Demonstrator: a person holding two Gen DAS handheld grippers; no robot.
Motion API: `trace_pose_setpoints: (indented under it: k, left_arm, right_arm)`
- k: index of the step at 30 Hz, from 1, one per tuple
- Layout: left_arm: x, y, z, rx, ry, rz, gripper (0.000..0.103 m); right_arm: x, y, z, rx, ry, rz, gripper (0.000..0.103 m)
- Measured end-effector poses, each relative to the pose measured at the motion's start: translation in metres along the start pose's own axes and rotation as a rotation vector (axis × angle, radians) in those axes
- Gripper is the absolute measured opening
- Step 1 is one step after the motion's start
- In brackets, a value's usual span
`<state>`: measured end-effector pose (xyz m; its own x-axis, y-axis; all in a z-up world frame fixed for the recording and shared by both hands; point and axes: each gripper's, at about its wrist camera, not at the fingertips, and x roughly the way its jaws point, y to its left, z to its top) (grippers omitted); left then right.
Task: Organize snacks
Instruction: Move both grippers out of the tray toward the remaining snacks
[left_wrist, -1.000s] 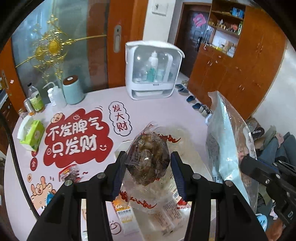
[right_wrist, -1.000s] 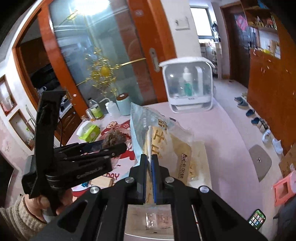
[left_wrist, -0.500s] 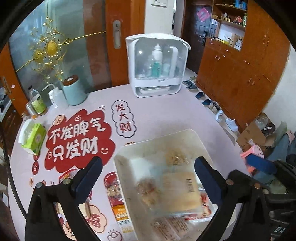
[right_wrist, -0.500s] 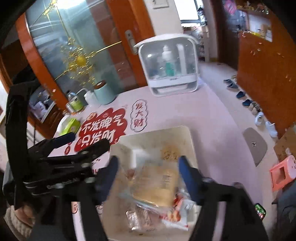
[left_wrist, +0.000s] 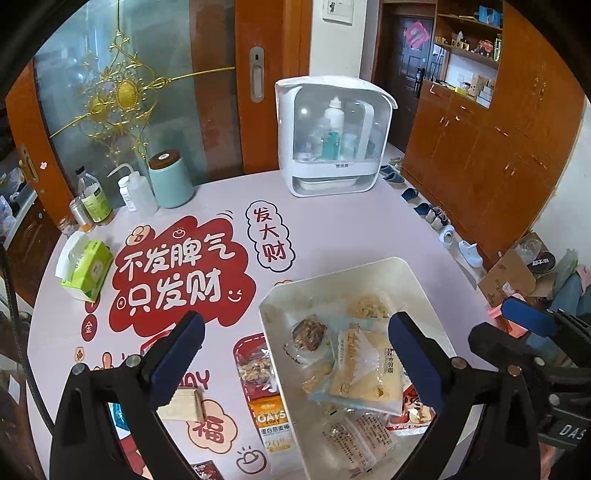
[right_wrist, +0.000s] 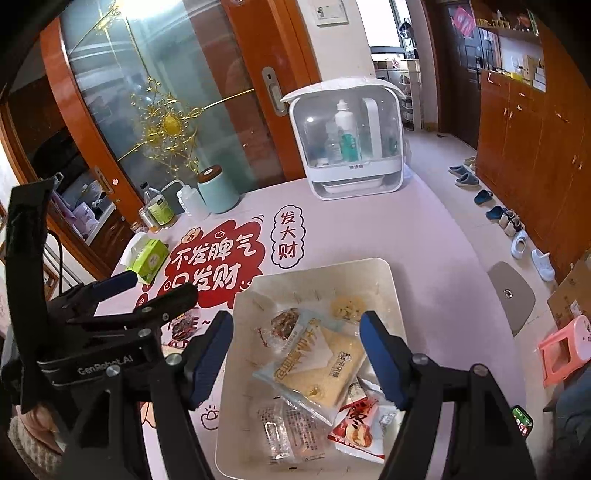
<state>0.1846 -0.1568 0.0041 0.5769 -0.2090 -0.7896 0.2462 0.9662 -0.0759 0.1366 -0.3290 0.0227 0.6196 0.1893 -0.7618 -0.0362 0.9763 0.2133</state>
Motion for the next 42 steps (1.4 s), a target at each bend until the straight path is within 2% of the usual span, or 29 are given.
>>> trace_pose_setpoints:
  k: [8, 15, 23, 31, 37, 42]
  left_arm:
    - [-0.025, 0.013, -0.004, 0.019, -0.025, 0.009, 0.101]
    - [-0.063, 0.039, -0.009, 0.044, -0.068, 0.075, 0.101]
    - [-0.114, 0.113, -0.018, -0.015, -0.123, 0.134, 0.101]
    - [-0.145, 0.198, -0.039, -0.078, -0.14, 0.158, 0.101]
    - [-0.146, 0.247, -0.053, -0.073, -0.123, 0.15, 0.101]
    - [-0.114, 0.279, -0.071, -0.075, -0.046, 0.094, 0.101]
  right_arm:
    - [-0.007, 0.017, -0.004, -0.001, -0.007, -0.012, 0.072]
    - [-0.019, 0.038, -0.008, -0.016, -0.021, -0.018, 0.072]
    - [-0.039, 0.077, 0.0, -0.055, -0.069, 0.001, 0.072]
    - [-0.034, 0.151, -0.012, -0.143, -0.056, 0.027, 0.072]
    - [-0.02, 0.206, -0.031, -0.205, -0.028, 0.031, 0.072]
    - [0.008, 0.239, -0.059, -0.246, 0.032, 0.01, 0.072]
